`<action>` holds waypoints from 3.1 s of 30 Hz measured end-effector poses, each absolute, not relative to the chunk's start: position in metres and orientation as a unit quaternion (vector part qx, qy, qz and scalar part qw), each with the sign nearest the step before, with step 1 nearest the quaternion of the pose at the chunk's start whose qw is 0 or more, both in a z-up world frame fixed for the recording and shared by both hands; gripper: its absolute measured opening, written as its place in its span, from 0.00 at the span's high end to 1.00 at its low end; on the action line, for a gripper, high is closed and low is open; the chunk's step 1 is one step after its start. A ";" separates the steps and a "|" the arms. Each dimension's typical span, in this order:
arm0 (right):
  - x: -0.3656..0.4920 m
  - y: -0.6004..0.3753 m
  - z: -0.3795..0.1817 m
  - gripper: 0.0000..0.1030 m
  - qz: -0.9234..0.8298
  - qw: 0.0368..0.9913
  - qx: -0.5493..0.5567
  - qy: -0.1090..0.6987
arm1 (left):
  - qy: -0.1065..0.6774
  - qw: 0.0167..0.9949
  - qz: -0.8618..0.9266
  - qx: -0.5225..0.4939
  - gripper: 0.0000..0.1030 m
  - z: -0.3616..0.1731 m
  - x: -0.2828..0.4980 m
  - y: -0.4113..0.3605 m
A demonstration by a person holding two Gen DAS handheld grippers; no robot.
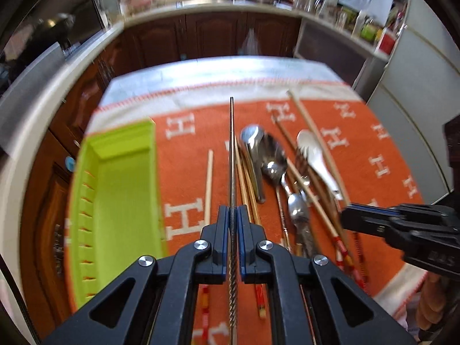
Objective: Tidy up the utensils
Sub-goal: 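Carry both chopsticks over the green tray and open both grippers, then withdraw both grippers from the tray back toward the utensils, then grasp a wooden chopstick with the left gripper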
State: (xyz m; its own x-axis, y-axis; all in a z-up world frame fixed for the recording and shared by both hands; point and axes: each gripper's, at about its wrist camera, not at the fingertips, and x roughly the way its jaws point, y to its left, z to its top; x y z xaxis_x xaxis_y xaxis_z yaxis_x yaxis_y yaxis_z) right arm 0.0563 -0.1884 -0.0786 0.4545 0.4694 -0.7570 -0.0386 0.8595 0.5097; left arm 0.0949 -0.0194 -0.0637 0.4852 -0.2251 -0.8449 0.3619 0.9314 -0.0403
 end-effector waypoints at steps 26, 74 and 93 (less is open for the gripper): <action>0.084 -0.032 -0.056 0.94 0.195 0.822 0.196 0.498 | 0.440 0.893 -0.078 0.061 0.97 -0.054 0.081 0.094; 0.054 -0.151 -0.052 0.86 0.067 0.857 0.124 0.495 | 0.460 0.877 -0.125 0.064 0.35 -0.051 0.083 0.007; 0.063 -0.220 -0.099 0.86 0.044 0.842 0.153 0.516 | 0.568 0.811 -0.140 0.030 0.80 -0.120 0.143 -0.026</action>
